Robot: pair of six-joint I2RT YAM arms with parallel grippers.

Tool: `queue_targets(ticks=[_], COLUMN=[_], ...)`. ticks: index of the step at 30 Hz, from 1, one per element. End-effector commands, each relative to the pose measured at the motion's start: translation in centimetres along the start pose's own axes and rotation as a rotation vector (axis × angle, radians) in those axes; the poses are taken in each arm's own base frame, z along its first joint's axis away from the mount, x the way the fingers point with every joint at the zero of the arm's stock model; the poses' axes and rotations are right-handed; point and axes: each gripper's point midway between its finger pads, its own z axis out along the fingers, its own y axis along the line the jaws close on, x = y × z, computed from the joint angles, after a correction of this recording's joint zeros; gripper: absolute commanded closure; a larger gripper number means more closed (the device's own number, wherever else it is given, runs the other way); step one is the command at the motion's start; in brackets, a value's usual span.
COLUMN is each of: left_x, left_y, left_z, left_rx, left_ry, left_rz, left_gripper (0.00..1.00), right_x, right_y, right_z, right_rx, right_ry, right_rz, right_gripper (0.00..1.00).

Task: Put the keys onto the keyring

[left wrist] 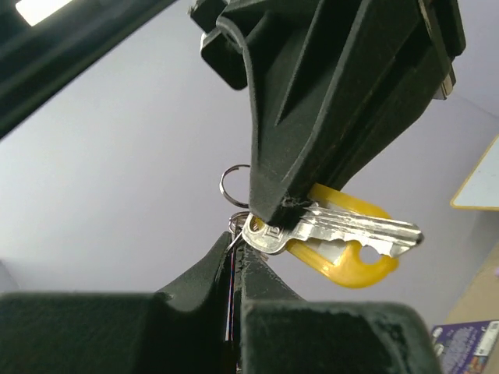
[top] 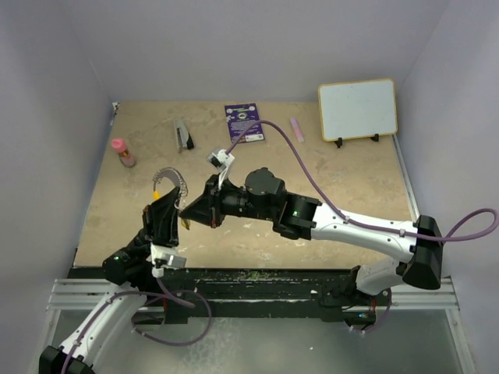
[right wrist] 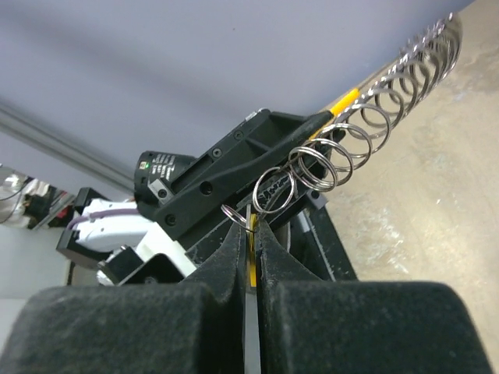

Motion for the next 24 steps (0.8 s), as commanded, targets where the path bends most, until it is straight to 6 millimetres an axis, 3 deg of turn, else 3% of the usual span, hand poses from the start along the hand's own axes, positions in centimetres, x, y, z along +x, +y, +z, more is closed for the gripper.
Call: queue_targets(ticks=[1,8,12,19,24], left_x=[-2.4,-2.0,-1.7,-0.2,2.0], left_y=[0.5,0.5,-0.2,-3.9,-7.0], left_z=[-0.5,-0.7,-0.7,-0.9,-1.3], left_rx=[-0.015,-0.017,0.013,0.176,0.332], left_ry=[-0.12,-0.1,-0.098,-0.079,0.0], left_rz=[0.219,0.265,0.262,0.227,0.146], left_gripper=[0.97,0.97,0.97,0.97,0.97], right_x=[-0.6,1.3,1.2,-0.6,-1.4], right_y=[3.8,2.5,-1.9,-4.0,-4.1], right_z=[-1.4,-2.4,-4.1,-7.0,-6.7], right_rx=[-0.142,-0.085,0.182,0.398,0.448], right_ry=[0.035,0.082,0.067,0.035,0.054], right_rz=[0.067,0.139,0.113,0.036,-0.005], right_gripper=[1.0,1.0,1.0,1.0,1.0])
